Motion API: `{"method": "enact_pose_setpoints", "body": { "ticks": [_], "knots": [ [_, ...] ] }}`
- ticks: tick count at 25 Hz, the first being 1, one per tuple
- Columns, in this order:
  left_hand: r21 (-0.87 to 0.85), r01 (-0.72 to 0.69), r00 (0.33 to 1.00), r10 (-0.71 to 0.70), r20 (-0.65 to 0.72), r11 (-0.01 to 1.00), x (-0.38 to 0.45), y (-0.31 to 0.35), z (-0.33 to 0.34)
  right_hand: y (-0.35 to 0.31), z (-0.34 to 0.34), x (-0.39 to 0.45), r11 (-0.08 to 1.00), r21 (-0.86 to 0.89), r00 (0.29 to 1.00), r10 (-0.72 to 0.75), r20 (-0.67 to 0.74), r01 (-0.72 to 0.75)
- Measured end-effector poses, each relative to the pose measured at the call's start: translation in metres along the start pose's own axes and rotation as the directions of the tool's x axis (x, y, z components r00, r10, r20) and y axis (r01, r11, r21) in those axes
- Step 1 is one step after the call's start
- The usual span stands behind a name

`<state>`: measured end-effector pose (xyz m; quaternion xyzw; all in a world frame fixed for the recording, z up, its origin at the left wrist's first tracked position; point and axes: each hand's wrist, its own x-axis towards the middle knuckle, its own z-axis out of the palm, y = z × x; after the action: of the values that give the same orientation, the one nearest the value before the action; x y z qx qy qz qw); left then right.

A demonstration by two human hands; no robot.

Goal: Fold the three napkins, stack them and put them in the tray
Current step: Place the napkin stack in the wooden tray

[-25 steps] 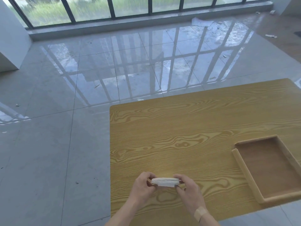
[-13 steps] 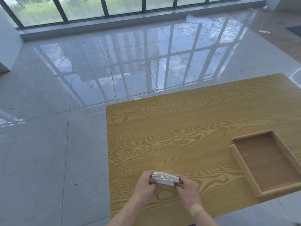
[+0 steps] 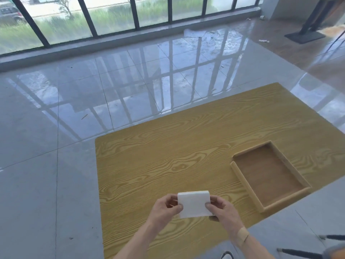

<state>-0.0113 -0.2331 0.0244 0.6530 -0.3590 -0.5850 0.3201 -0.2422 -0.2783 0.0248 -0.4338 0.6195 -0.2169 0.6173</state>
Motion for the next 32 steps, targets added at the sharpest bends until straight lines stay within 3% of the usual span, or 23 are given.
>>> {"method": "enact_pose_setpoints", "body": {
  "ticks": [7, 17, 23, 28, 32],
  "knots": [
    [-0.077, -0.031, 0.989, 0.041, 0.144, 0.997, 0.012, 0.07, 0.132, -0.003, -0.141, -0.028, 0.989, 0.126, 0.985, -0.055, -0.162, 0.076],
    [-0.001, -0.022, 0.991, 0.022, 0.129, 1.0, 0.023, 0.122, 0.296, 0.005, -0.306, -0.039, 0.988, 0.125, 0.973, -0.063, -0.221, 0.092],
    [0.036, -0.027, 0.998, 0.025, 0.06, 0.999, 0.059, 0.132, 0.325, -0.002, -0.336, -0.009, 0.995, 0.062, 0.975, -0.062, -0.211, 0.077],
    [0.08, -0.064, 0.998, 0.062, 0.026, 0.995, 0.1, 0.132, 0.322, -0.02, -0.346, 0.037, 0.994, -0.08, 0.976, -0.085, -0.2, 0.07],
    [0.104, -0.013, 0.999, 0.017, -0.032, 0.994, 0.117, 0.127, 0.32, -0.023, -0.347, 0.067, 0.98, -0.2, 0.985, -0.044, -0.168, 0.01]
  ]
}}
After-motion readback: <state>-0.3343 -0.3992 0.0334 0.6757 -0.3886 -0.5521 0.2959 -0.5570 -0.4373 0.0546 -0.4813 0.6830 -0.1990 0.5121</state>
